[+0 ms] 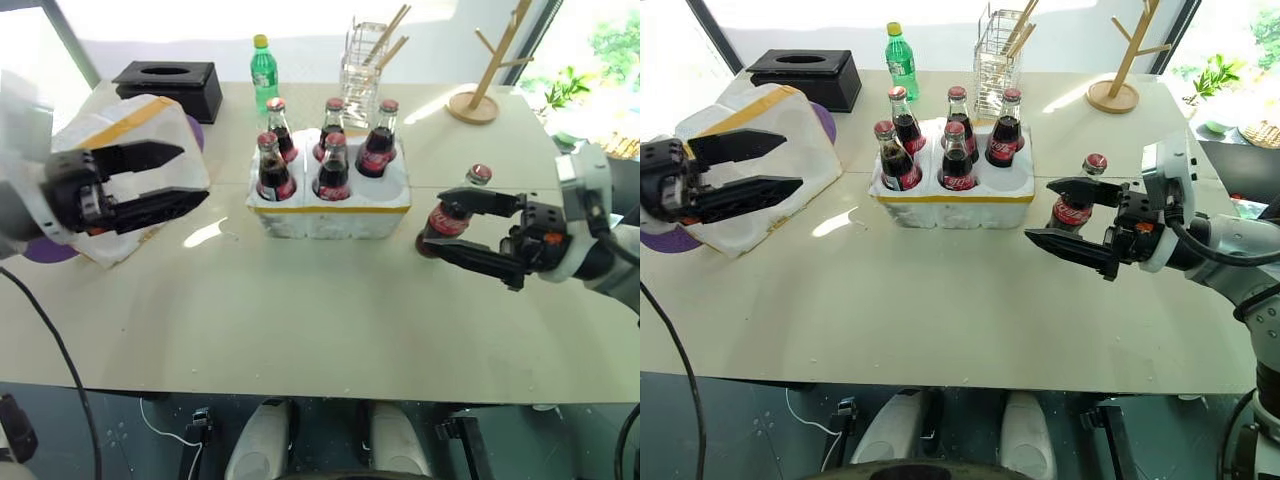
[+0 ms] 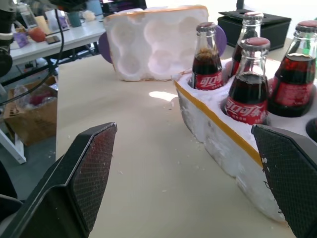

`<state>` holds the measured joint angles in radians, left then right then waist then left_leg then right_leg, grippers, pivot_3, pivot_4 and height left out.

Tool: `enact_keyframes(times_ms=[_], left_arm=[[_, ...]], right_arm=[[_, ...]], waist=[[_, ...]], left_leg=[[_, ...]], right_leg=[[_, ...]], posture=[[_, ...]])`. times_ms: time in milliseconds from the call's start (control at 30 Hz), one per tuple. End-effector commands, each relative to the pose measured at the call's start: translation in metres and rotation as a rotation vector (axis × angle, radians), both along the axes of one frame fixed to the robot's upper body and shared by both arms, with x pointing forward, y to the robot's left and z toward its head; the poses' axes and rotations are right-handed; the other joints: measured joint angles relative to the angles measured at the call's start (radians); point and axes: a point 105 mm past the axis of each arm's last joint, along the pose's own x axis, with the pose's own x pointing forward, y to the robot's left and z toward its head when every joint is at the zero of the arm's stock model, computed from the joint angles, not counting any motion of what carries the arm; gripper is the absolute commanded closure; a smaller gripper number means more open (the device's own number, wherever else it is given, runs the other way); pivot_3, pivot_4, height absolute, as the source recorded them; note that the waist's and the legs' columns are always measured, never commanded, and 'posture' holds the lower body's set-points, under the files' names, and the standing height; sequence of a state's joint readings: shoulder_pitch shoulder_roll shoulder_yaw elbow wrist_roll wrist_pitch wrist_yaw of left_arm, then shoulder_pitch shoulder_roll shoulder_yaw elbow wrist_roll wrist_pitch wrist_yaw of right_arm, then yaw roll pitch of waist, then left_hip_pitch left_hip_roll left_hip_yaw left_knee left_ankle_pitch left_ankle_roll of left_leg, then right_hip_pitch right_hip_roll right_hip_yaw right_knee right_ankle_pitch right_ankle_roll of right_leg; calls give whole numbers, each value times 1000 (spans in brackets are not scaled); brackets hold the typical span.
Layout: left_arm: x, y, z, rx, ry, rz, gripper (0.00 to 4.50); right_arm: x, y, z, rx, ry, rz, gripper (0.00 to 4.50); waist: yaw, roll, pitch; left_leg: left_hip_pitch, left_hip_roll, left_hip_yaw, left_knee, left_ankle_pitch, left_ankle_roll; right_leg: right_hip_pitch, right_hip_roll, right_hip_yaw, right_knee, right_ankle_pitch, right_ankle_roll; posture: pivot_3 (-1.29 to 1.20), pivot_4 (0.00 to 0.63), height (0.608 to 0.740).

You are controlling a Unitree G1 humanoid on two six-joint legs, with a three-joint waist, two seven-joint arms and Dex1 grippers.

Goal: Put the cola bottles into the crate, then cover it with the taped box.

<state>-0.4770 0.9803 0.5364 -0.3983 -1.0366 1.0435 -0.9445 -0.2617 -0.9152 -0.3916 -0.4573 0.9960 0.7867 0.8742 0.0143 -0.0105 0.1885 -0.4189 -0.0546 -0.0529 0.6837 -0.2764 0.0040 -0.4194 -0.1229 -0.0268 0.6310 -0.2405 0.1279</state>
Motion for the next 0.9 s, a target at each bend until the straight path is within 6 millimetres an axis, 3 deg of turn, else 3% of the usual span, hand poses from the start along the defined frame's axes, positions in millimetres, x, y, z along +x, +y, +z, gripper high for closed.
enact_keyframes(times_ms=[33, 233, 467, 667, 900], left_arm=[[-1, -18, -11, 26, -5, -42, 90], [9, -39, -30, 20, 11, -70, 90], [9, -57, -43, 23, 31, -141, 90], [15, -66, -46, 29, 21, -170, 90], [18, -68, -47, 40, 5, -173, 90]], right_arm=[[4, -18, 2, -9, -55, -148, 0], [18, -66, -29, 24, -10, -509, 0], [39, -83, -53, 64, 3, -739, 0], [49, -64, -65, 83, 37, -663, 0], [60, -55, -75, 101, 60, -621, 0]], waist=[[-1, 0, 0], [-2, 1, 0], [-4, 1, -1], [-3, 2, -1], [-4, 2, -1]], left_leg=[[0, 0, 0, 0, 0, 0], [2, 0, 1, -1, 0, 0], [4, 0, 3, -2, 0, -1], [5, 0, 3, -2, 0, 0], [6, 0, 3, -2, 0, 0]], right_leg=[[0, 0, 0, 0, 0, 0], [1, 0, 2, 0, 0, 0], [1, 1, 4, 1, 0, 0], [2, 2, 4, 1, 0, 0], [3, 2, 4, 0, 0, 0]], posture=[[0, 150, 740], [0, 150, 740], [0, 150, 740], [0, 150, 740], [0, 150, 740]])
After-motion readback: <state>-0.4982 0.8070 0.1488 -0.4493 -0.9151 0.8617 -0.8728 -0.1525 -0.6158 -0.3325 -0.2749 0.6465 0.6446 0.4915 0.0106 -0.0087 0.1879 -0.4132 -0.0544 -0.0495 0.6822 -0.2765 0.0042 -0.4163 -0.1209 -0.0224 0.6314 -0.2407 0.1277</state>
